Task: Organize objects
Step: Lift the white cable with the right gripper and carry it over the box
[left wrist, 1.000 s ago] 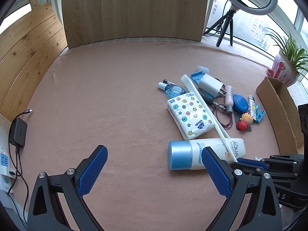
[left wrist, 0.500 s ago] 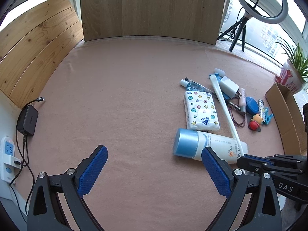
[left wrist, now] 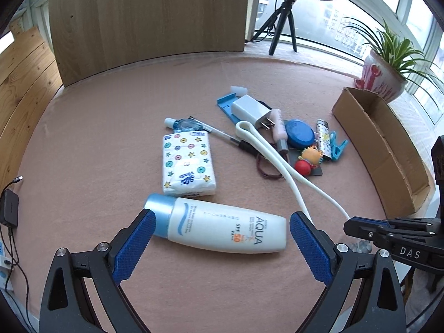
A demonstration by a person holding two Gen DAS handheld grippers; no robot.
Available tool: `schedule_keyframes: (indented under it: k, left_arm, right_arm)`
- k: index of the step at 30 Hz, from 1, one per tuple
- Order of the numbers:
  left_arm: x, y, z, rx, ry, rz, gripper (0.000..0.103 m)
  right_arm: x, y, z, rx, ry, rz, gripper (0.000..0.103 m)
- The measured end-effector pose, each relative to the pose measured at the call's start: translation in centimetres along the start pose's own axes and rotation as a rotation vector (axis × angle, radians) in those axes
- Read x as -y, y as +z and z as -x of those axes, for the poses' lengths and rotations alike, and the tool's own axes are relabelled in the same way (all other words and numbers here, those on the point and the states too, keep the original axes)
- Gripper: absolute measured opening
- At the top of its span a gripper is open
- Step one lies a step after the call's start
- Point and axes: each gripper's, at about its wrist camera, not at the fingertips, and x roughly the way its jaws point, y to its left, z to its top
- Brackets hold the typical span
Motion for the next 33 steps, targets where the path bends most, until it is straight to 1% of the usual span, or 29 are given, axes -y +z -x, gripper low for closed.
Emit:
schedule_keyframes:
  k: [2,5,7,9,11,13,16,18,22,24,25,27,30,33]
  left_arm:
    - [1.6,0.0,-0.3,-0.008,-0.024,-0.024,0.097]
    - [3.3,-0.2,-0.9,-0.030,-0.067,-0.044,0.093]
    - [4.0,-0.4,-1.5,-0.053,-0.086,-0.041,0.085]
    - [4.3,-0.7,-2.0,-0.070,-0.111,-0.030,0.074]
    - [4.5,-0.8,-2.4,-0.082,-0.140,-0.013,0.067]
    - [4.6,-0.7,-2.8,-0.087,-0.156,0.001,0.064]
    - [5.2,-0.4,-3.3,-0.092,-0.164,-0.011,0.059]
    - [5.5,-0.3,-3.8,-0.107,-0.171,-0.010,0.048]
    - [5.8,-0.3,-4.5,-0.119,-0.199,0.012,0.038]
    - [6.1,-0.4,-5.0,-0.137,-0.222,0.020,0.034]
    - [6.3,-0.5,-5.3,-0.149,-0.231,0.018,0.033]
    - [6.7,-0.8,-5.9,-0.168,-0.251,0.023,0.024]
    - [6.8,-1.2,-6.3,-0.173,-0.268,0.059,0.021]
    - [7.0,-1.4,-5.9,-0.160,-0.266,0.071,0.019]
  right_arm:
    - [0.6,-0.5,-0.2,-0.012,-0.004,-0.012,0.006]
    - [1.1,-0.7,-0.1,-0.018,0.033,-0.019,0.007]
    - [1.1,-0.7,0.2,-0.006,0.033,-0.003,0.007]
    - [0.8,-0.6,0.2,-0.008,0.038,0.030,0.008]
    - [0.5,-0.5,0.4,-0.015,0.038,0.052,0.008]
    - [0.4,-0.6,0.5,-0.029,0.042,0.073,0.008]
    - [-0.2,-0.9,0.3,-0.060,0.054,0.108,0.008]
    - [-0.6,-1.0,0.2,-0.070,0.058,0.129,0.010]
    - [-0.9,-1.2,0.1,-0.079,0.056,0.156,0.010]
    - [-0.8,-1.4,0.1,-0.082,0.053,0.171,0.010]
    - [-0.9,-1.4,0.1,-0.081,0.051,0.178,0.010]
    - [-1.1,-1.4,0.2,-0.080,0.048,0.198,0.009]
    - [-1.1,-1.6,0.4,-0.072,0.036,0.213,0.007]
    - [-0.8,-1.7,0.8,-0.063,0.046,0.202,0.005]
